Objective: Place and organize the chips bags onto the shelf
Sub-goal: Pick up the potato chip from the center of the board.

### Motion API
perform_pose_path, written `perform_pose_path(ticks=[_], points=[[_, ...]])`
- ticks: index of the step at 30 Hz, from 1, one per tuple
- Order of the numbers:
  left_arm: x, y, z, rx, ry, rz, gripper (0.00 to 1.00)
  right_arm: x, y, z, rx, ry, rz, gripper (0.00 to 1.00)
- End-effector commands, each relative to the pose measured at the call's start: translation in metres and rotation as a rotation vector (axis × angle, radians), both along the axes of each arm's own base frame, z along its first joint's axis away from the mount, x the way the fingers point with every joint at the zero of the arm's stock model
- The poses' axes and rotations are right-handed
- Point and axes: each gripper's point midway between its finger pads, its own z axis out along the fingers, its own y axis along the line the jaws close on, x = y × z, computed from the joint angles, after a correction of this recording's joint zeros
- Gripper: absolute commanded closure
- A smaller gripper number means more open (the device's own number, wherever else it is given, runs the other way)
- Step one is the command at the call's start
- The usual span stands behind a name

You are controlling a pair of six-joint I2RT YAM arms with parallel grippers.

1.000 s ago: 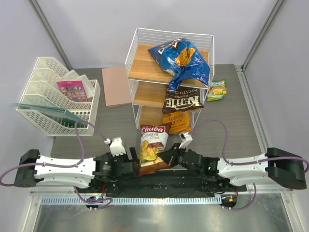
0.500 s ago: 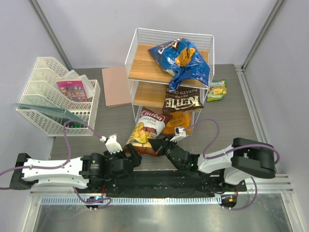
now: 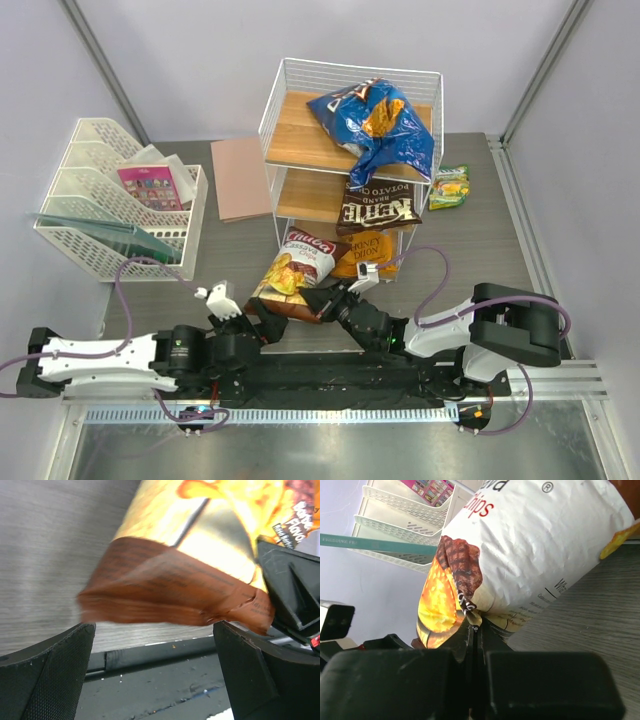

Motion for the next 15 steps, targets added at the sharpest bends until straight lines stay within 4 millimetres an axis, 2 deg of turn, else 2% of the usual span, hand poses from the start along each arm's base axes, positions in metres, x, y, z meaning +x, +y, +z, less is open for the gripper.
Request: perform_pose_path(ticks=[1, 5, 9, 15], points=[[0.015, -0.013, 0.037, 0.037, -0.104, 0.014, 0.0, -0.005, 0.011, 0.049, 0.177, -0.013, 0.029, 0.99], [0.017, -0.019, 0.049, 0.026, -0.118, 0.012, 0.0, -0.013, 0.019, 0.045, 0.19, 0.009, 0.081, 0.99], [0.02, -0.017, 0.043, -0.031, -0.121, 0.032, 0.0, -0.027, 0.028, 0.051, 0.217, 0.016, 0.147, 0.99], [0.021, -0.021, 0.038, -0.073, -0.113, 0.043, 0.0, -0.037, 0.028, 0.059, 0.292, 0.028, 0.176, 0.99]])
